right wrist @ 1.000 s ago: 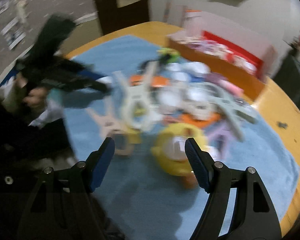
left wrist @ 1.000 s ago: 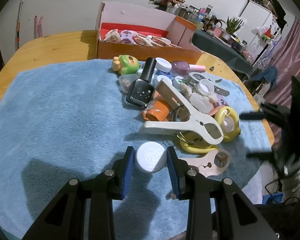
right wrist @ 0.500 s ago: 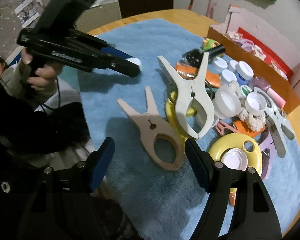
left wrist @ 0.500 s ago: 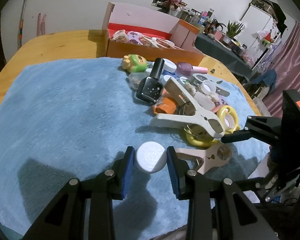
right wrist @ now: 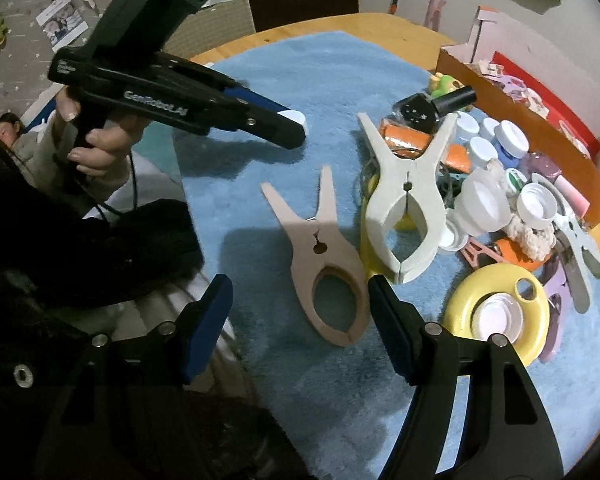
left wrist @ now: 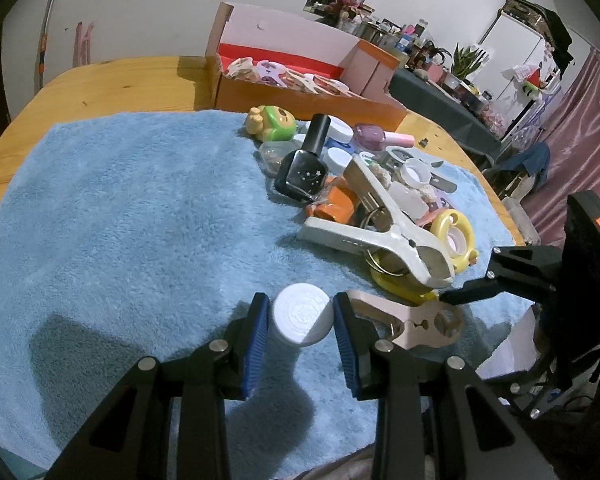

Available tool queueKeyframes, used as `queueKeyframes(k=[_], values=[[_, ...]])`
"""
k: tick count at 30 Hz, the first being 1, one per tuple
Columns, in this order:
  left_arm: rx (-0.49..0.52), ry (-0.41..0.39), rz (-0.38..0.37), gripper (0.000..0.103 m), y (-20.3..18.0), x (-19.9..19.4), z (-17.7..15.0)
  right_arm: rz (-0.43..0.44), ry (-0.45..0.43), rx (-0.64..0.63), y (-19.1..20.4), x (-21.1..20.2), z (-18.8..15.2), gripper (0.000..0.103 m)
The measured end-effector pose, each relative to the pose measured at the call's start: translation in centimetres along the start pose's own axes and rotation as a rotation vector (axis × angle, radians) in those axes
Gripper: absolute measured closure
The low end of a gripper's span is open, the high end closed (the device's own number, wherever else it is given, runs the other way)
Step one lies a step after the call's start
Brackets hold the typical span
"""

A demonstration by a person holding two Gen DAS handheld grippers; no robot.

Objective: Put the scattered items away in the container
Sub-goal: 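Close the right tool on a beige clip while the left tool holds the white lid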

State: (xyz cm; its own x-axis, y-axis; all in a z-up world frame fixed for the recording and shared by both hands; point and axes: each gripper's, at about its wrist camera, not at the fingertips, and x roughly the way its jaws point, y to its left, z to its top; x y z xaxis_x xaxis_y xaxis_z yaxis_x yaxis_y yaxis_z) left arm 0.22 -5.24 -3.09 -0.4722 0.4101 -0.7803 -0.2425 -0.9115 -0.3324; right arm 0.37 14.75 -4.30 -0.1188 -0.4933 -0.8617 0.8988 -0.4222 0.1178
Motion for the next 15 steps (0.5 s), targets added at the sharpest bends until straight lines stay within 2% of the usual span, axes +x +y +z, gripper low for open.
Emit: queueKeyframes(k=[3,6,11,14,15], values=[[-0.001,0.000,-0.002,0.068,0.0,0.0,0.0,0.025,-0.013,-0.003,0.3,-0.1,0.3,0.035],[0.000,0.000,-0.004,0.068,0.0,0.0,-0.1,-0.011,-0.010,-0.029,0.7,0.7,0.7,0.035],[-0.002,0.003,-0.005,0.068,-0.1,-0.1,-0.3,-0.012,0.009,-0.050,0.5,2.6,1.7,0.035],[-0.002,0.000,-0.005,0.068,0.0,-0.1,-0.2,-0.031,0.012,-0.083,0.9,3.0,1.8,0.049],[-0.003,0.000,-0.004,0.068,0.0,-0.1,-0.2,-0.038,0.016,-0.085,1.1,2.9,1.7,0.056]])
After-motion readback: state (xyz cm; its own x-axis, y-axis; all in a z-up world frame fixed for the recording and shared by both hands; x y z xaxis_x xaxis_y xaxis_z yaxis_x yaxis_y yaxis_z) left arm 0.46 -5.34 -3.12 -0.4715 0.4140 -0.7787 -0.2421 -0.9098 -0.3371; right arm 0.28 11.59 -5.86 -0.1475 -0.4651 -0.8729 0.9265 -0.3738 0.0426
